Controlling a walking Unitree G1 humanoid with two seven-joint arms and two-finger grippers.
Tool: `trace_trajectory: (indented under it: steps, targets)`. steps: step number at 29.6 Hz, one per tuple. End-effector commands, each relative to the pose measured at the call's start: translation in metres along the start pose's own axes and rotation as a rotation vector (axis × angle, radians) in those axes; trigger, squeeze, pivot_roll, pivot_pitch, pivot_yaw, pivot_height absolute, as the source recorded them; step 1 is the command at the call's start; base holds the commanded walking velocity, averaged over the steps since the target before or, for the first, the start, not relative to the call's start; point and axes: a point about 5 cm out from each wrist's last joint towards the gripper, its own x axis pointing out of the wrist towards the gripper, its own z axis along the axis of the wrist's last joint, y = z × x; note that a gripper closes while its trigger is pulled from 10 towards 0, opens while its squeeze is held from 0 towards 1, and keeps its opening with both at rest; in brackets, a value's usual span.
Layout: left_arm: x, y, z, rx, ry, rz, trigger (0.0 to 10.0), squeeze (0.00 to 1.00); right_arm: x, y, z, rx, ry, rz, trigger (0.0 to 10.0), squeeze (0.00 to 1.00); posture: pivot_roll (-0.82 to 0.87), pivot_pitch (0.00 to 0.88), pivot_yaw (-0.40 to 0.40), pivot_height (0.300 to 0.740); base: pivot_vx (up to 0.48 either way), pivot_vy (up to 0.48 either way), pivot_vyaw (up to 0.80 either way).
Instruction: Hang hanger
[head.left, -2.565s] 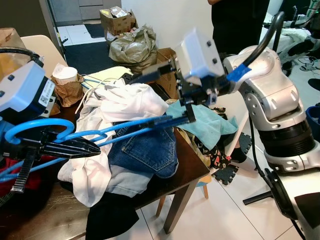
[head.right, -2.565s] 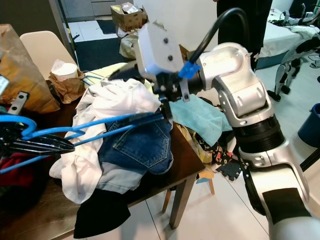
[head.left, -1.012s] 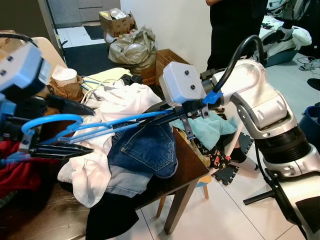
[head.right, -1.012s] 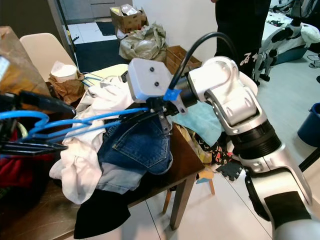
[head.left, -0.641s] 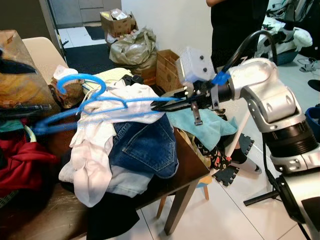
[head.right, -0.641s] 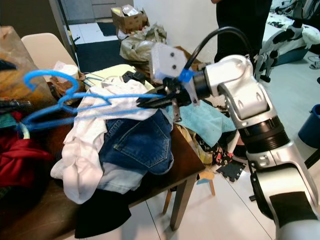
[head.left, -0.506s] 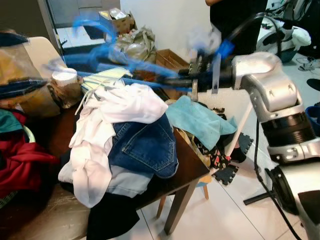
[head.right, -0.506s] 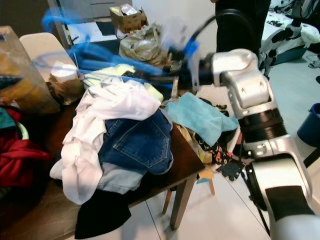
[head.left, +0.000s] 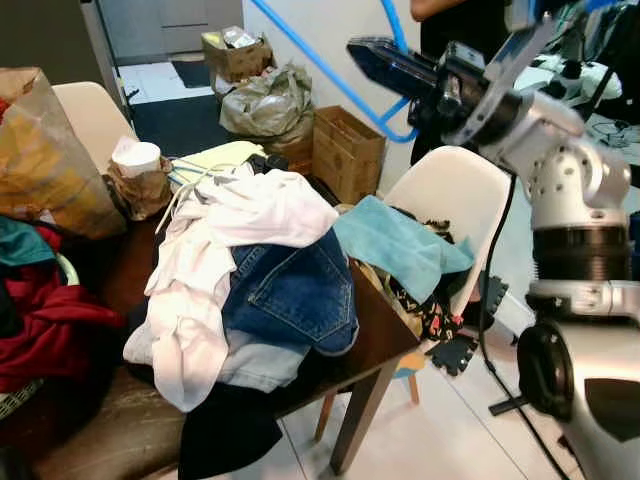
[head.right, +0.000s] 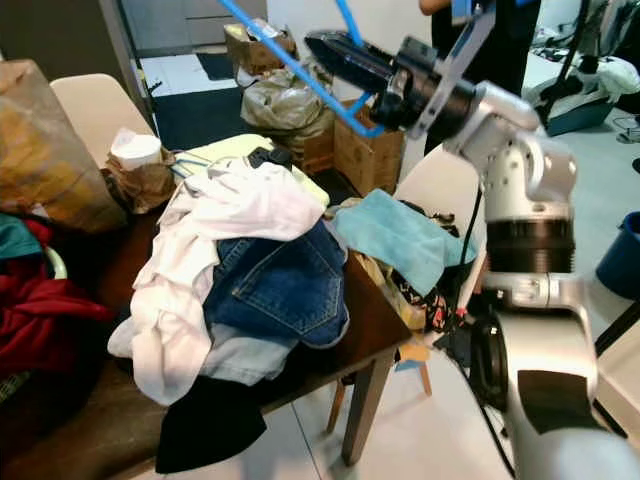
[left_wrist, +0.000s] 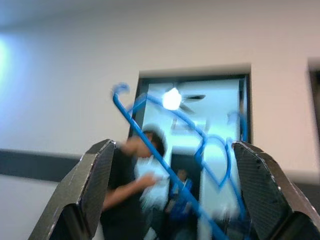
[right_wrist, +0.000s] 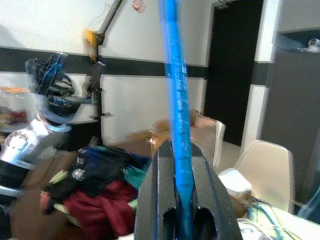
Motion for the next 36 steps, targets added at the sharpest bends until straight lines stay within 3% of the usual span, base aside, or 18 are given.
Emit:
trace_trajectory:
  steps: [1,3,5,8,12,27,32,36]
  targets:
    - [-0.006,0.001,-0.003,-0.073,-0.022,-0.014,10.0,0.00,0.002,0.010,0.008,-0.007,-0.042,0.075,0.0,0.00,0.00,0.034,-0.026,0.736,0.000,0.000,0.00]
    - [-0.014,0.000,-0.015,-0.155,-0.024,-0.044,10.0,0.00,0.005,0.022,0.007,0.001,-0.041,0.153,0.0,0.00,-0.01,0.036,-0.022,0.736,0.000,0.000,0.00]
    - [-0.015,-0.001,-0.020,-0.178,-0.025,-0.049,10.0,0.00,0.008,0.025,0.006,0.004,-0.033,0.173,0.0,0.00,-0.01,0.036,-0.022,0.736,0.000,0.000,0.00]
    - [-0.013,-0.014,-0.039,-0.268,-0.001,-0.099,10.0,0.00,0.014,0.034,-0.001,0.029,-0.003,0.209,0.0,0.00,-0.01,0.035,-0.022,0.736,0.000,0.000,0.00]
    - [-0.009,-0.025,-0.052,-0.327,0.033,-0.137,10.0,0.00,0.017,0.039,-0.003,0.041,-0.009,0.240,0.0,0.00,-0.01,0.035,-0.022,0.736,0.000,0.000,0.00]
    - [-0.008,-0.035,-0.063,-0.398,0.063,-0.160,10.0,0.00,0.023,0.067,-0.007,0.054,0.038,0.403,0.0,0.00,-0.01,0.036,-0.022,0.736,0.000,0.000,0.00]
    - [-0.006,-0.050,-0.066,-0.428,0.098,-0.260,10.0,0.00,0.023,0.068,-0.015,0.054,0.077,0.375,0.0,0.00,-0.01,0.036,-0.020,0.736,0.000,0.000,0.00]
    - [-0.010,-0.060,-0.070,-0.440,0.156,-0.334,10.0,0.00,0.024,0.063,-0.012,0.057,0.030,0.334,0.0,0.00,-0.01,0.032,-0.019,0.736,0.000,0.000,0.00]
